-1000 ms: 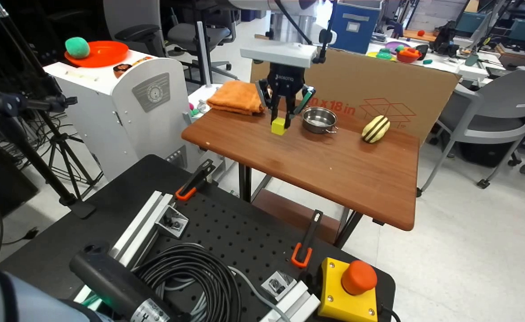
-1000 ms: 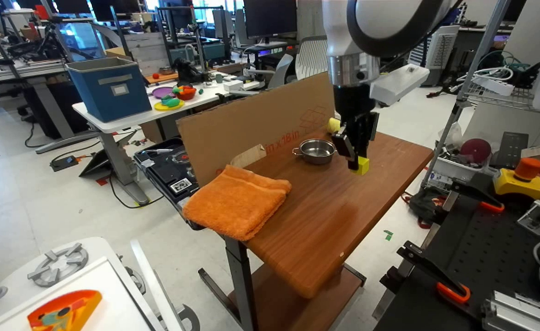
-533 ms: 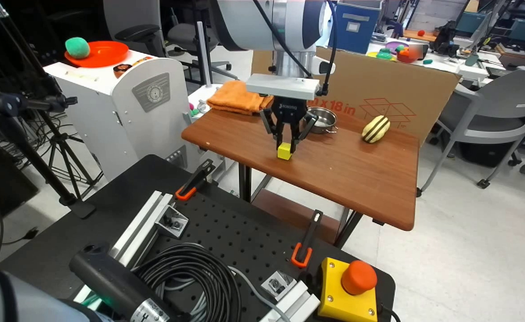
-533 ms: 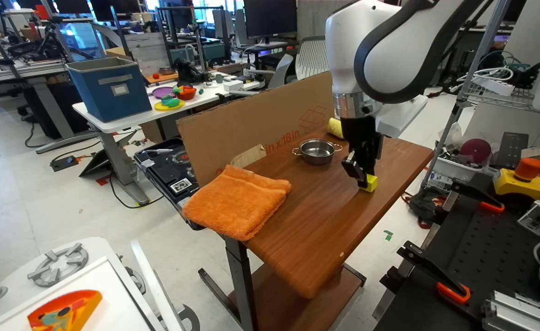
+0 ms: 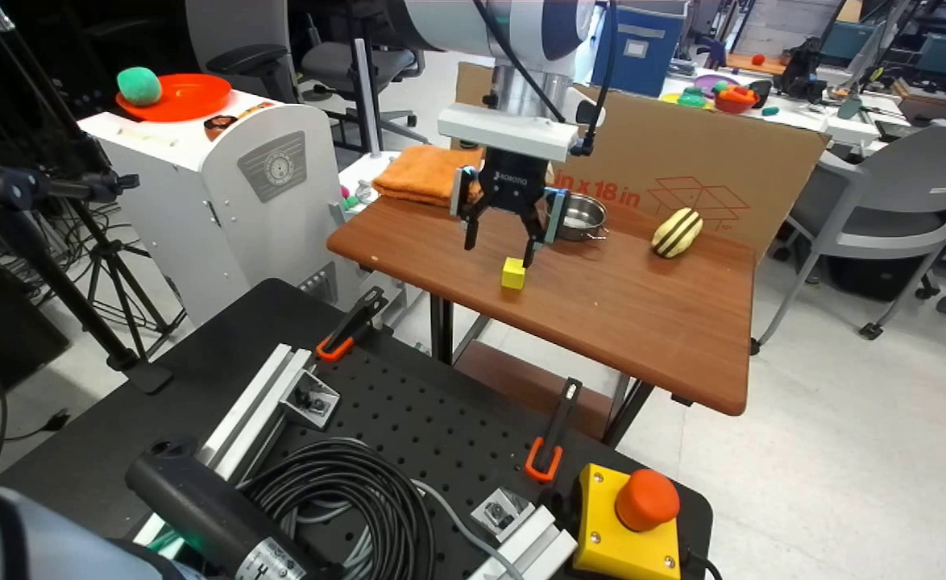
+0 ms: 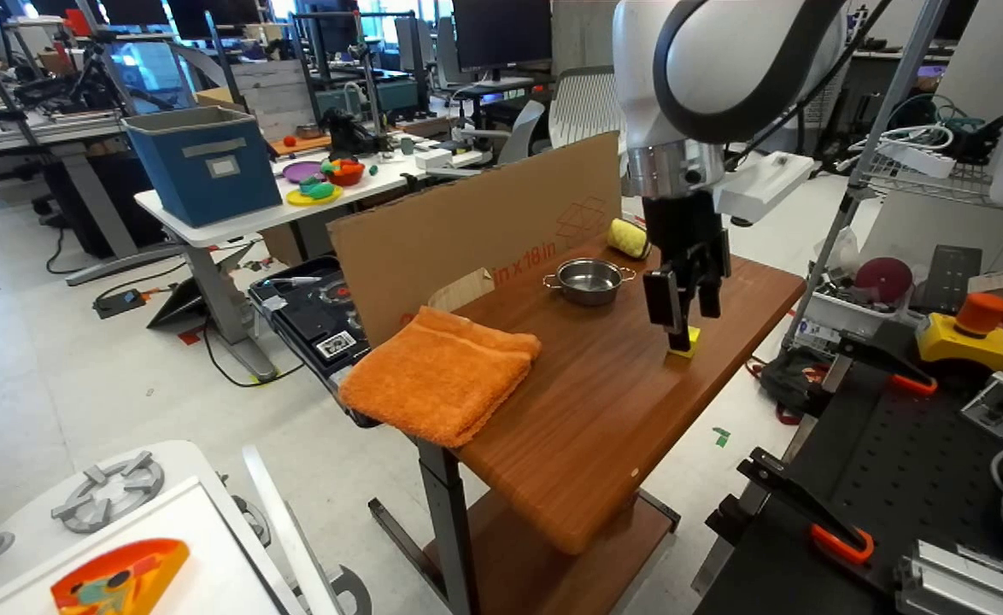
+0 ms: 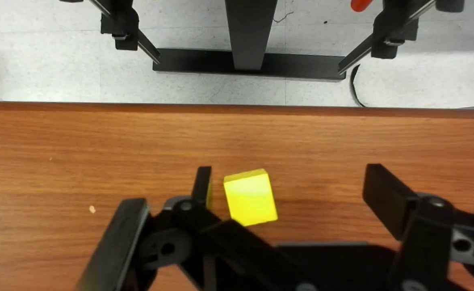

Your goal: Remove the yellow block from the silver bowl and put it on the table

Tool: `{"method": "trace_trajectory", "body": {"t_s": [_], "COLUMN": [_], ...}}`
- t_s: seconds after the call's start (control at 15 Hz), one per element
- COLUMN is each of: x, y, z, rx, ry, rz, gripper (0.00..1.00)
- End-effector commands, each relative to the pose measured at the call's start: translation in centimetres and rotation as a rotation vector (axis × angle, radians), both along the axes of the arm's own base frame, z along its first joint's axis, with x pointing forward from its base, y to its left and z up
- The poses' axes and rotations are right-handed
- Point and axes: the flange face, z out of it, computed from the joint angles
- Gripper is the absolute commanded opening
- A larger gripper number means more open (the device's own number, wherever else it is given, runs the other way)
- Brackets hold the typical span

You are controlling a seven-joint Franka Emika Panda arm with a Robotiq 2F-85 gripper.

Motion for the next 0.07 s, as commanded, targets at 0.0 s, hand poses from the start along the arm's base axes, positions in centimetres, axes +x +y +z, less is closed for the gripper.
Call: {"method": "trace_trajectory", "body": {"t_s": [0.0], "x": [0.01], "y": [0.05], "z": [-0.18], "rx": [-0.001], "ry": [0.004], "rz": [0.001], "gripper": [0.99]}}
